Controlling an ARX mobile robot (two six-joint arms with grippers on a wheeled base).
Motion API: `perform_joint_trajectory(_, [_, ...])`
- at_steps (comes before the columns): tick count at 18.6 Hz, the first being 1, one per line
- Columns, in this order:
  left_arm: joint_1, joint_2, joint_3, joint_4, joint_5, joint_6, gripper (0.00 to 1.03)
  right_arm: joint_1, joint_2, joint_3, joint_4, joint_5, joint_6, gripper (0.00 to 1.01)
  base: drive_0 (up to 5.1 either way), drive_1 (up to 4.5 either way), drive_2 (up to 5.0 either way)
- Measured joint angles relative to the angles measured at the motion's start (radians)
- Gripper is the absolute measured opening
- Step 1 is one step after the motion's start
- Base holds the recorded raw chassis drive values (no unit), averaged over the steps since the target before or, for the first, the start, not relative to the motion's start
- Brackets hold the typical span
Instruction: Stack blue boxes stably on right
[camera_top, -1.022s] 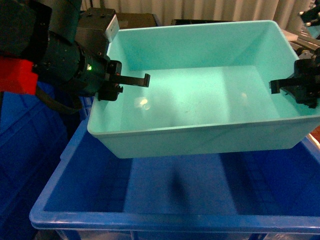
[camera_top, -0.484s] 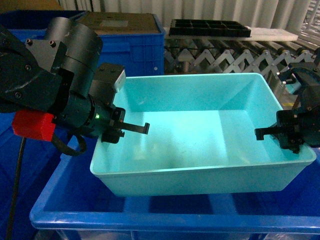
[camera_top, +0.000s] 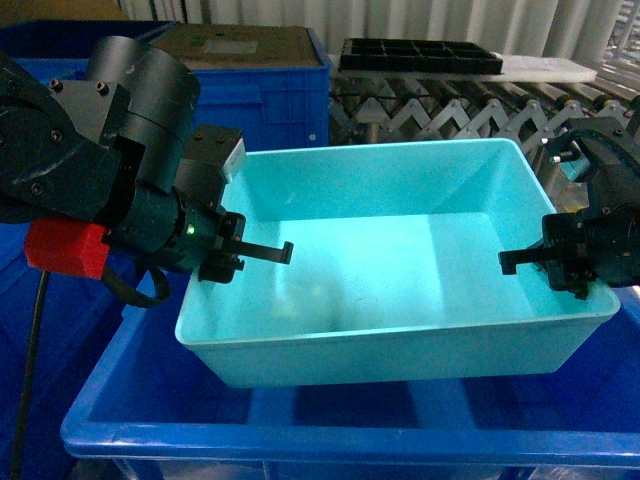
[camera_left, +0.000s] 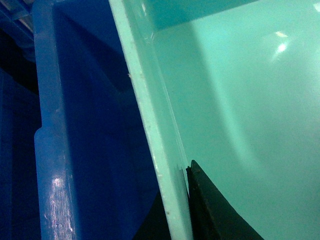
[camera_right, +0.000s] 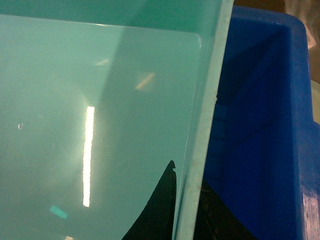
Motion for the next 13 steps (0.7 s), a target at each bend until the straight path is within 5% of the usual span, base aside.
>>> perform_joint_trajectory(13, [0.000, 0.002, 0.006, -0.010, -0.012, 0.011, 0.03, 0.013, 0.000, 0.007, -0.008, 0.008, 0.000, 0.07, 0.0, 0.00, 0.0])
